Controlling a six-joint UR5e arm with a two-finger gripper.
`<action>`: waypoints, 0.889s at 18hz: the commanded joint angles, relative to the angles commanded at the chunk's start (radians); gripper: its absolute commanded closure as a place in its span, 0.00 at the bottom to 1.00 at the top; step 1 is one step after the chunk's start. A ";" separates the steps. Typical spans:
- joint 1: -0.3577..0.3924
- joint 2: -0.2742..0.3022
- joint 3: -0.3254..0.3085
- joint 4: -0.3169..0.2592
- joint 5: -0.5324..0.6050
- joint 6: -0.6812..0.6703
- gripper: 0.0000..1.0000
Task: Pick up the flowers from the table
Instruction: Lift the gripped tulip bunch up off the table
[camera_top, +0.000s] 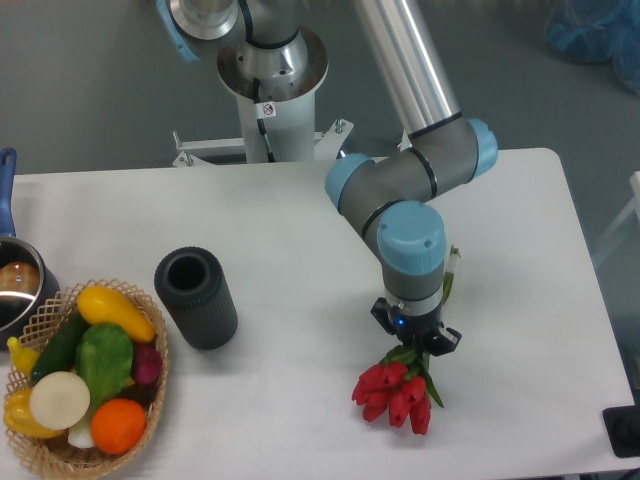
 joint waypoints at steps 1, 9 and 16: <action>0.009 0.011 0.000 -0.011 -0.002 0.000 1.00; 0.072 0.031 0.054 -0.070 -0.012 -0.051 1.00; 0.066 0.028 0.202 -0.316 -0.017 -0.043 1.00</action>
